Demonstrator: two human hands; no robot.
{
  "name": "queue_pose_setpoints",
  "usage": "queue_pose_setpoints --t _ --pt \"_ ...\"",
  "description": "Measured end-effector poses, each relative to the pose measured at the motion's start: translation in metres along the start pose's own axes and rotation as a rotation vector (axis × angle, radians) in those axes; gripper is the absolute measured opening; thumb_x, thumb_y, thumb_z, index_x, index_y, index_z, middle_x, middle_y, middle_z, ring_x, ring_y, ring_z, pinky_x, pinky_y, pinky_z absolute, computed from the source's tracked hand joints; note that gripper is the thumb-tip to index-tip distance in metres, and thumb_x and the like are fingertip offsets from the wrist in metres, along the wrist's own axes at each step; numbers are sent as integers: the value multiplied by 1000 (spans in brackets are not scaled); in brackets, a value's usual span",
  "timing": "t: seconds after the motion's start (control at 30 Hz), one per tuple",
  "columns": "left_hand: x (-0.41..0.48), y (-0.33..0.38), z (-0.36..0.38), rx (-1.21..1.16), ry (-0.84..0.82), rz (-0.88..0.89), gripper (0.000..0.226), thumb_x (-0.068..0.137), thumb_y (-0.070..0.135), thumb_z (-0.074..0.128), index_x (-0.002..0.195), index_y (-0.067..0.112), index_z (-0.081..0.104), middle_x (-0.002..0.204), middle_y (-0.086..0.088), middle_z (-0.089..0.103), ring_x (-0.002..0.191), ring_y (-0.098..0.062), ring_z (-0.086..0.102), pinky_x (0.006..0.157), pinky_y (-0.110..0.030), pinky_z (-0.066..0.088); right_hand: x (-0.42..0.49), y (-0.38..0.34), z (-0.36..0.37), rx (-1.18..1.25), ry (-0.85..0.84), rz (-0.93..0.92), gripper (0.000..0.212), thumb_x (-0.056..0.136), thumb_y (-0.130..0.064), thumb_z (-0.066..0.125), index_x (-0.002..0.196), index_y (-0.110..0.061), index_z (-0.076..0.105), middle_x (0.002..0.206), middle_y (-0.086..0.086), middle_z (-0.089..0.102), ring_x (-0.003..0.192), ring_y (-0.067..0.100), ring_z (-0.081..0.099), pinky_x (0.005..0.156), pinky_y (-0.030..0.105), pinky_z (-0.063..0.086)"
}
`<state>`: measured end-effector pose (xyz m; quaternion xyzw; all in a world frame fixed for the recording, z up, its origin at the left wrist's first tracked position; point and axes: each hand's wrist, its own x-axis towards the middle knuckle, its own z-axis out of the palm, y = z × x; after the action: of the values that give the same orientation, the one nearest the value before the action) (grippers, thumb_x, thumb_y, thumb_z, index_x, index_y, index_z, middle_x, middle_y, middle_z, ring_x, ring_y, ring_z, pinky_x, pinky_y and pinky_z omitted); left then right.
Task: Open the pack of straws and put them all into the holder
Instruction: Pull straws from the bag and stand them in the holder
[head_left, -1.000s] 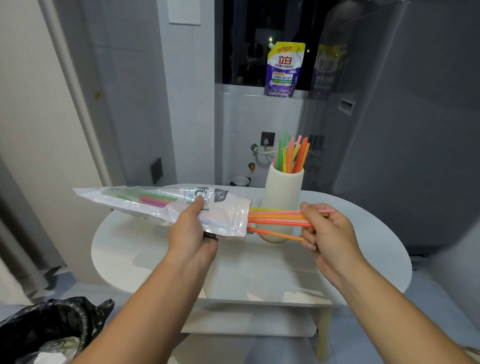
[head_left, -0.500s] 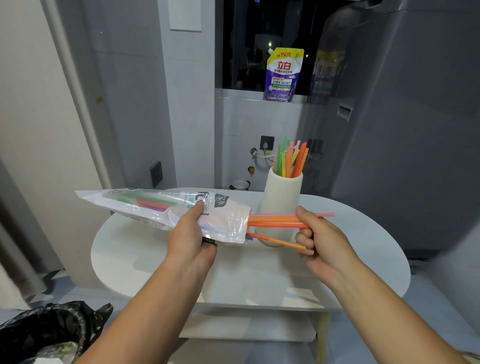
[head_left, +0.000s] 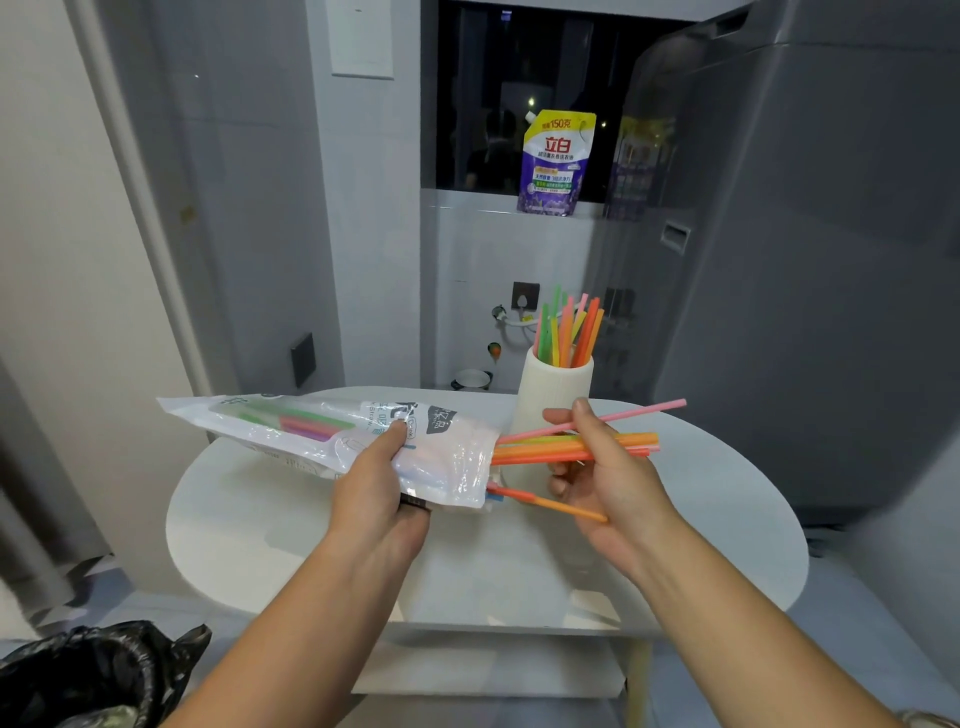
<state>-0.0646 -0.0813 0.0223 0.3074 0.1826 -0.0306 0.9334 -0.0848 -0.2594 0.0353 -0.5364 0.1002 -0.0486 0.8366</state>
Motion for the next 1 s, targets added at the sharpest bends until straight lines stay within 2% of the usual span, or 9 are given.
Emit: queue_pose_setpoints --t 0.1,0.17,0.2,0.27,0.33,0.53,0.73,0.9,1.0 --pt "2 0 -1 -7 8 -25 18 100 8 60 118 9 65 102 -6 75 78 -20 76 55 -37 64 1 -3 3 -16 4 -10 32 99 -30 56 90 -4 71 56 6 50 48 14 43 46 25 38" --pt "4 0 -2 -15 17 -34 13 100 8 59 111 10 65 96 -5 75 67 -18 77 49 -35 61 3 -9 3 -54 46 -69 32 100 -27 55 85 -3 69 54 8 49 45 14 43 46 26 38" --pt "5 1 -3 -19 20 -35 14 101 8 59 113 9 65 98 -6 75 72 -19 77 57 -38 63 3 -15 3 -78 60 -105 32 100 -25 54 83 -3 68 54 8 49 45 14 44 46 26 37" --pt "11 4 -7 -29 11 -31 25 100 9 60 124 9 64 107 -7 75 95 -24 75 88 -54 60 4 -31 1 -117 60 -166 32 100 -22 52 79 -2 66 53 8 50 43 14 44 45 25 38" --pt "17 7 -10 -42 25 -8 33 99 9 61 132 9 62 114 -7 75 103 -25 73 98 -59 53 6 -52 -3 -162 43 -203 32 100 -20 52 78 -1 65 52 7 49 41 14 44 42 23 38" --pt "27 12 -12 -91 58 6 35 100 8 59 135 9 61 113 -6 74 95 -23 72 93 -53 56 8 -119 -7 -354 34 -255 32 100 -20 53 84 4 65 62 12 56 41 13 45 39 22 40" --pt "29 8 -14 -100 41 -8 37 101 9 58 138 9 59 129 -9 71 116 -29 68 105 -59 49 8 -176 -9 -432 82 -382 32 100 -21 54 79 0 64 68 13 56 42 13 46 39 20 40" --pt "30 7 -14 -76 42 -1 36 100 9 59 136 9 60 128 -9 71 105 -27 70 104 -59 49 11 -204 -7 -600 175 -499 30 98 -26 56 80 -5 67 75 11 66 50 15 53 48 26 48" --pt "31 6 -16 -63 42 4 37 100 9 59 137 9 60 128 -9 71 110 -28 70 104 -61 49 13 -213 1 -690 193 -557 30 96 -27 57 79 -6 69 78 14 68 51 17 56 51 28 50"
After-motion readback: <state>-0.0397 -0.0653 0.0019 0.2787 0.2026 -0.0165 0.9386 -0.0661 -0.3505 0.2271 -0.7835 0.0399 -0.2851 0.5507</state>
